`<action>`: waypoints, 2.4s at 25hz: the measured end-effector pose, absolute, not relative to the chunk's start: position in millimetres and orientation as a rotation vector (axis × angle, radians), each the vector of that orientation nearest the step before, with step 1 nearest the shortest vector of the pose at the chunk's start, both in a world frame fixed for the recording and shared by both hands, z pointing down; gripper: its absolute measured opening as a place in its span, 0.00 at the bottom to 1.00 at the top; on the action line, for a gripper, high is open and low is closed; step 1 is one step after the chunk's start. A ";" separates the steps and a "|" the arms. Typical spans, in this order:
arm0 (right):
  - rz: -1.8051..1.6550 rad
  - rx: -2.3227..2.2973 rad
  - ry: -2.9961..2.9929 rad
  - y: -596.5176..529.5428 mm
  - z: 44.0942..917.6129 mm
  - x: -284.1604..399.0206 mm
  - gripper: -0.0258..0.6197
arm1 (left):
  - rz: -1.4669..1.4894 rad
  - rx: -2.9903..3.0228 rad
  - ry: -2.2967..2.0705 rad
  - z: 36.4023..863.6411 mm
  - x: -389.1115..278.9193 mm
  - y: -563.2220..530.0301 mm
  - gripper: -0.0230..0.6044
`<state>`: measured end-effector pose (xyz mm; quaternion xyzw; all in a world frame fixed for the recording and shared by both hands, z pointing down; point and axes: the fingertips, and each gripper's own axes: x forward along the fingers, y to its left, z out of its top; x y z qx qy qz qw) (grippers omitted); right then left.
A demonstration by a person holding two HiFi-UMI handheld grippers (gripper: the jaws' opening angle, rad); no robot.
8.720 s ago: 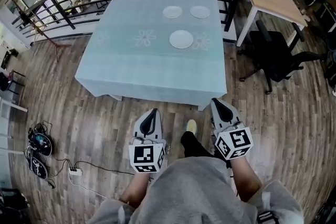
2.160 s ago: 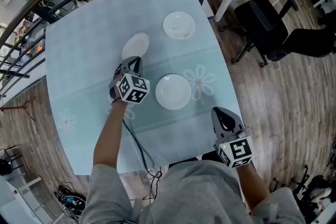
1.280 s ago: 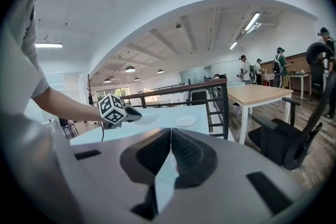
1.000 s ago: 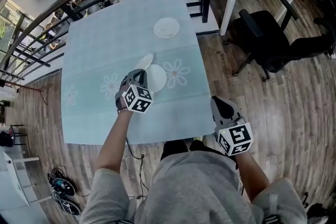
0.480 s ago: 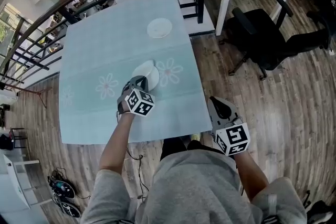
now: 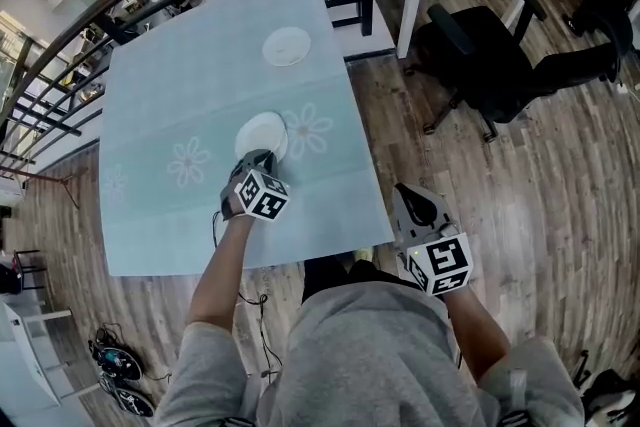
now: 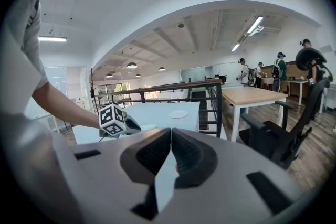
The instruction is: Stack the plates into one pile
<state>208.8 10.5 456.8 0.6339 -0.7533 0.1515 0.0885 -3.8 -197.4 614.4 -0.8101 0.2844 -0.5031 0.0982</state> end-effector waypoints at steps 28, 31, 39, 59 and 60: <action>0.460 1.917 -2.147 28.0 464.2 236.6 0.08 | -1.640 -2.461 0.782 661.7 -4.2 -185.2 0.09; 0.455 1.918 -2.150 28.8 463.4 237.9 0.08 | -1.643 -2.482 0.793 662.2 -3.3 -183.0 0.09; 0.444 1.894 -2.162 30.7 464.3 239.3 0.08 | -1.616 -2.568 0.836 653.8 -1.8 -176.6 0.14; 0.366 1.812 -2.272 0.7 449.8 230.0 0.08 | -1.131 -2.724 1.333 546.9 -30.4 -155.0 0.13; 0.356 1.810 -2.279 -4.0 446.9 228.9 0.08 | -1.088 -2.726 1.368 537.3 -33.6 -151.2 0.10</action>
